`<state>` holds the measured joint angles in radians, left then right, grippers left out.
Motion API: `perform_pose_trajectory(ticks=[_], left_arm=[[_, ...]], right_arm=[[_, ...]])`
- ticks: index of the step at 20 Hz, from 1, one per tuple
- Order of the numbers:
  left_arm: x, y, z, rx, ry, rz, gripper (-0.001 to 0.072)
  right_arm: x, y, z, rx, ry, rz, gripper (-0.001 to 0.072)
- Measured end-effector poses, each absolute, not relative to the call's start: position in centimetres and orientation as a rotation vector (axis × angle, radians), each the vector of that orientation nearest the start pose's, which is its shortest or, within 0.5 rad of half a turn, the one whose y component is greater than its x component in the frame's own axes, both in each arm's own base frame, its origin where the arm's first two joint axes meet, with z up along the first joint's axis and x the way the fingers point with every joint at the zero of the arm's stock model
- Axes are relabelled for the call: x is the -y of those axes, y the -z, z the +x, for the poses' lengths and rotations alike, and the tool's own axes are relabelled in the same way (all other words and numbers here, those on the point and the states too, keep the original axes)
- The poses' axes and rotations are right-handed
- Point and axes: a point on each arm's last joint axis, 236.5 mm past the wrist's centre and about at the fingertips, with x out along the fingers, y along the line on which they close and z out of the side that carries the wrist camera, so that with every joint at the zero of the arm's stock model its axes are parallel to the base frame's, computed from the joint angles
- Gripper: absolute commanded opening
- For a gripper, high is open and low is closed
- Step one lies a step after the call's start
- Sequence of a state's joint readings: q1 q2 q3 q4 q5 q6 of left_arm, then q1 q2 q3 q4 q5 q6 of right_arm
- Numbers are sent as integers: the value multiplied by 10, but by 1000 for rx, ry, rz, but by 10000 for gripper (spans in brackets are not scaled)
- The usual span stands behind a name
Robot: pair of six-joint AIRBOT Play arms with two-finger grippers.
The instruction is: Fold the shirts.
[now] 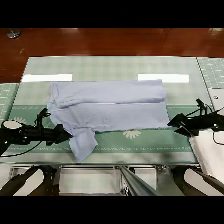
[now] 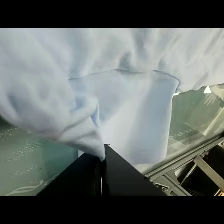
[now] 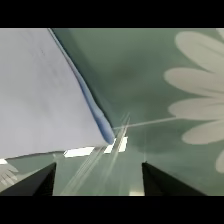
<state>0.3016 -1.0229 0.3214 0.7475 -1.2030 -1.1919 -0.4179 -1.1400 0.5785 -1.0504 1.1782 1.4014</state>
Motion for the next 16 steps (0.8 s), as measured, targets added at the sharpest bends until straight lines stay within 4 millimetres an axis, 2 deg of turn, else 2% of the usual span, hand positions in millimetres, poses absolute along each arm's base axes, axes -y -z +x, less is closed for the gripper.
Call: perform_pose_trajectory(ticks=[5,6,7,8,10,13,16], left_arm=[[108,92,192,-1507,321,-875,26],[108,93,194,-1502,317,-875,26],[107,93,196,-1493,312,-878,26],[106,94,198,-1484,305,-878,26],[106,93,201,-1473,300,-886,26],[104,92,207,-1451,298,-879,26],[97,79,225,-1400,324,-830,27]], right_arm=[[-28,96,264,-1468,-19,844,621],[-31,97,269,-1459,-26,866,608],[-35,97,274,-1447,-37,890,565],[-38,98,278,-1440,-53,900,459],[-44,103,281,-1442,-85,876,22],[-56,97,287,-1440,-156,848,20],[-54,81,305,-1403,-198,810,21]])
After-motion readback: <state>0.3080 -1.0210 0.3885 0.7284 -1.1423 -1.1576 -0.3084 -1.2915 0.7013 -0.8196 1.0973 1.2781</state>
